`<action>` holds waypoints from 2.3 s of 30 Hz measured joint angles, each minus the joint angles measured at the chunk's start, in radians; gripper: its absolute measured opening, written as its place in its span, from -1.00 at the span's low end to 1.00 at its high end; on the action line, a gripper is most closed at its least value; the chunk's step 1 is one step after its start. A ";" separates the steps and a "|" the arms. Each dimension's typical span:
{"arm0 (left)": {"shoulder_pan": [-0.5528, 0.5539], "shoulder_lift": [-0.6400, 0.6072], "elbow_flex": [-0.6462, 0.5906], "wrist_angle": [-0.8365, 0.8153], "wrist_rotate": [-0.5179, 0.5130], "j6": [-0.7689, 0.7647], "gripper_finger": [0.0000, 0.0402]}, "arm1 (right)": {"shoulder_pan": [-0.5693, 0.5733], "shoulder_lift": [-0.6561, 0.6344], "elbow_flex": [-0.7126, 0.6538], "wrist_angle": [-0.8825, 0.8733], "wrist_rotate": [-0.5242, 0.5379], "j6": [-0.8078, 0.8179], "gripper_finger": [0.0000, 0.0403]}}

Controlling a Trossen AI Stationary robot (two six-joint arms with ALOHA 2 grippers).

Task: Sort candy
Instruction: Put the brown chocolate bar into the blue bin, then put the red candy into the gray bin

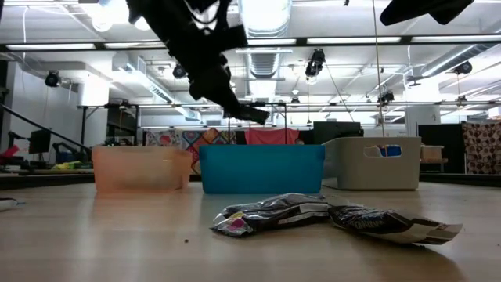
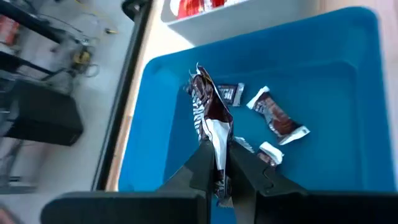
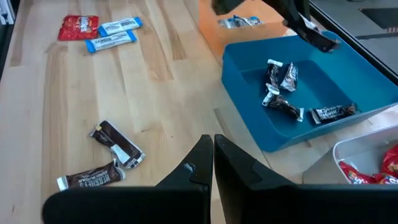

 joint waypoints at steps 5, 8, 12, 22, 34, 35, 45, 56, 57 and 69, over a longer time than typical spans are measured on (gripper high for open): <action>0.121 0.006 0.000 0.018 0.216 0.005 -0.94 | 0.000 0.000 0.000 -0.001 0.000 -0.010 -0.96; 0.167 0.017 0.000 0.039 0.233 -0.027 -0.92 | 0.000 0.000 0.000 -0.003 0.002 -0.036 -0.96; 0.193 0.028 0.000 0.072 0.231 -0.044 -0.77 | 0.000 0.000 0.000 -0.006 0.002 -0.082 -0.96; 0.188 0.024 0.000 0.049 0.196 -0.082 -0.39 | -0.002 0.000 0.000 -0.009 0.001 -0.112 -0.96; -0.045 -0.025 -0.005 0.015 0.196 -0.281 -0.42 | -0.004 -0.002 0.000 -0.009 0.000 -0.113 -0.96; -0.070 -0.026 -0.005 0.014 0.196 -0.285 -0.42 | -0.006 -0.002 0.000 -0.009 0.000 -0.118 -0.96; -0.273 -0.029 -0.014 0.010 0.187 -0.284 -0.44 | -0.058 -0.002 0.000 -0.009 0.002 -0.132 -0.95; -0.346 -0.029 -0.040 -0.016 0.106 -0.288 -0.44 | -0.136 -0.011 0.000 -0.016 -0.271 -0.005 -0.95; -0.346 -0.029 -0.042 -0.020 0.106 -0.289 -0.44 | -0.139 -0.011 0.000 -0.020 -0.311 0.001 -0.96; -0.367 -0.126 -0.166 0.056 0.106 -0.289 -0.44 | -0.135 -0.011 -0.008 -0.362 -0.777 0.462 -0.96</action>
